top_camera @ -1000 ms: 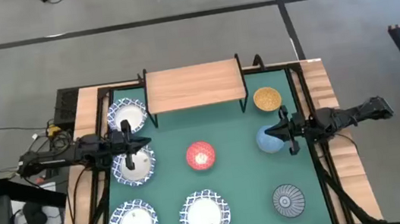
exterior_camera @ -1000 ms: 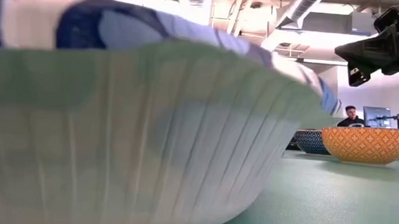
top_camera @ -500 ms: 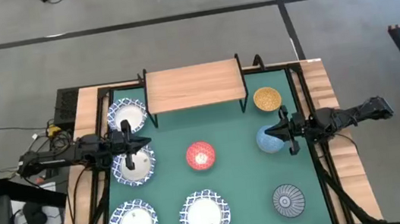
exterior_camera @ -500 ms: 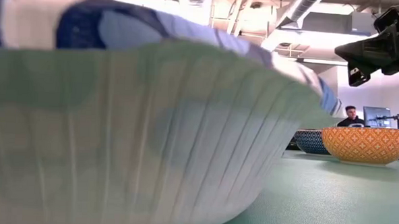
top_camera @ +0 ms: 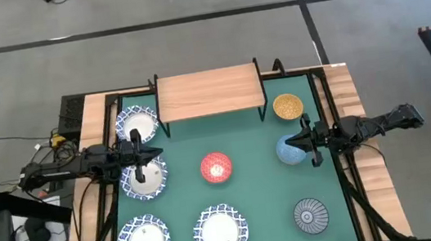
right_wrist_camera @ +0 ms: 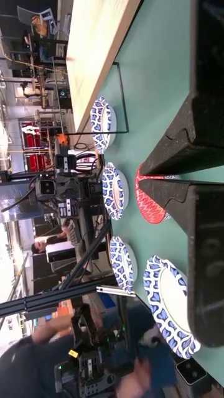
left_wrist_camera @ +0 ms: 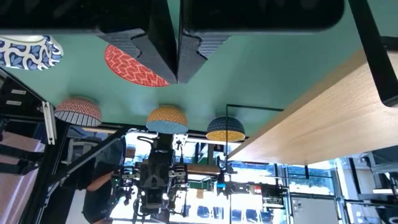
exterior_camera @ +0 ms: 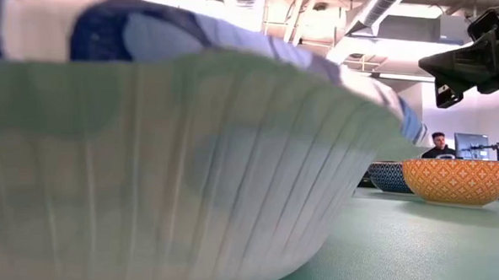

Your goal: Place and stack bowls onto a shelf

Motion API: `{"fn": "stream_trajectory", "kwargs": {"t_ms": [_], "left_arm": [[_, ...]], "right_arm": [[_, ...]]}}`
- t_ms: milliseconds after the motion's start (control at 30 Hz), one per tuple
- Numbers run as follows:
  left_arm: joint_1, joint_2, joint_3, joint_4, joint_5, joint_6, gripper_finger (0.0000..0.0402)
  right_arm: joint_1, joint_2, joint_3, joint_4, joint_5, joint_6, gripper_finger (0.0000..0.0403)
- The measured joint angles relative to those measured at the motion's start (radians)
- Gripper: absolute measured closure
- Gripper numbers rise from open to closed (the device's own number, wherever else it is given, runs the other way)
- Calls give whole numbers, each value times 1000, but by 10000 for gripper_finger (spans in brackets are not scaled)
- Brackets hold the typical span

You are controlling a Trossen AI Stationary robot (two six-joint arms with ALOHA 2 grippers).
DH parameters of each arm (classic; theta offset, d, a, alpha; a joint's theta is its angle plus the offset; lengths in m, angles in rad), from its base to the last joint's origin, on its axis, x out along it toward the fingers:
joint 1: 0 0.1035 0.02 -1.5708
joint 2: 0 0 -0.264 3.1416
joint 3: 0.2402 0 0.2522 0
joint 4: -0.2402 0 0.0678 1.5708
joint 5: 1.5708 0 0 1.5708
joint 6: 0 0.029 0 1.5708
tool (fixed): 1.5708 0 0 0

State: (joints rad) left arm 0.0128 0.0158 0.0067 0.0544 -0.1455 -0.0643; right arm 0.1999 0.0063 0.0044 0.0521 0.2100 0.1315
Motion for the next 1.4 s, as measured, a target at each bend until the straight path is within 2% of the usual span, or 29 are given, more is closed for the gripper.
{"fn": "stream_trajectory", "kwargs": {"t_ms": [800,933,1000,1200,1267,1400], "left_arm": [[0,0,0,1,0,0,401],[0,0,0,8,-1,-88,401],[0,0,0,19,-49,-112,401],[1,3,0,35,-292,-250,401],[1,4,0,35,-336,-256,401],[1,4,0,38,-342,-293,401]], "right_arm": [[0,0,0,0,0,0,355],[0,0,0,0,0,0,355],[0,0,0,0,0,0,355],[0,0,0,0,0,0,355],[0,0,0,0,0,0,355],[0,0,0,0,0,0,355]]}}
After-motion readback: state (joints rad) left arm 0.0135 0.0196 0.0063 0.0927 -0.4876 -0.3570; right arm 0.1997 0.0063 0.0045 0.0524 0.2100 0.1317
